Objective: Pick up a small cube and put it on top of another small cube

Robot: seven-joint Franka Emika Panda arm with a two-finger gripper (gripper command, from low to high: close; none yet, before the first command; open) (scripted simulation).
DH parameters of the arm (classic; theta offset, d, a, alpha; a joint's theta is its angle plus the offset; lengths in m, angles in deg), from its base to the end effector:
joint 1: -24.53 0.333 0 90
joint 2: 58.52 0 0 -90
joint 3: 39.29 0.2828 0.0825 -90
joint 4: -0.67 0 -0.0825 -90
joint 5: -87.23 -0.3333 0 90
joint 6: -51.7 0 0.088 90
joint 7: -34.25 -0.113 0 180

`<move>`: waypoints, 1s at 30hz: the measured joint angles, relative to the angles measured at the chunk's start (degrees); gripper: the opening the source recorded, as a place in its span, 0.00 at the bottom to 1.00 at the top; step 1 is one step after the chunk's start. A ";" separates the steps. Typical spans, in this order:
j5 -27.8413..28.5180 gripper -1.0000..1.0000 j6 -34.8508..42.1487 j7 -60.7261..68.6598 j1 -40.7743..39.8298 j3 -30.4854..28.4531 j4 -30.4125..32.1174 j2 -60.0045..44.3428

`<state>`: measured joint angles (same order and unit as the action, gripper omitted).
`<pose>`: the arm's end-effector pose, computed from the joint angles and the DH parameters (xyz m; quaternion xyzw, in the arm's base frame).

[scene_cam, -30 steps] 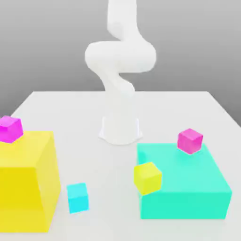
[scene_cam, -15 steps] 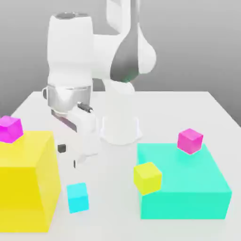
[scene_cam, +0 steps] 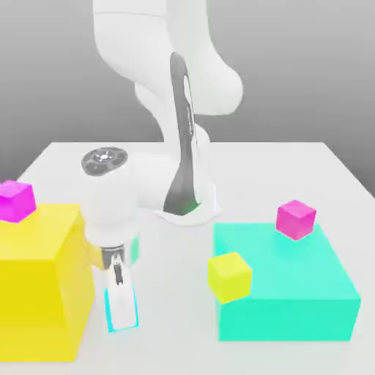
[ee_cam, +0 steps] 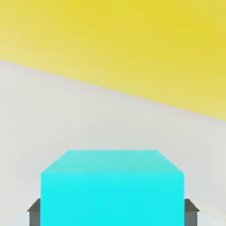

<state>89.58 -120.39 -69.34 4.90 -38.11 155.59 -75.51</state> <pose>0.3602 -0.1162 0.1483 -0.5018 0.8650 -0.0011 0.0012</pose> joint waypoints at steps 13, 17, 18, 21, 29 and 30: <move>-5.78 0.00 16.60 8.84 4.01 4.13 1.54 18.90; -9.33 0.00 23.56 16.03 9.56 5.69 1.75 26.86; -10.06 0.00 25.02 17.58 11.00 6.52 2.03 28.68; -10.66 0.00 27.76 20.49 15.95 9.82 3.82 32.67; -14.86 0.00 38.30 32.47 33.02 16.34 7.34 46.21; -15.50 0.00 39.84 34.20 35.51 16.83 7.67 48.09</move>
<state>74.09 -80.54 -35.14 40.41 -21.28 163.25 -27.42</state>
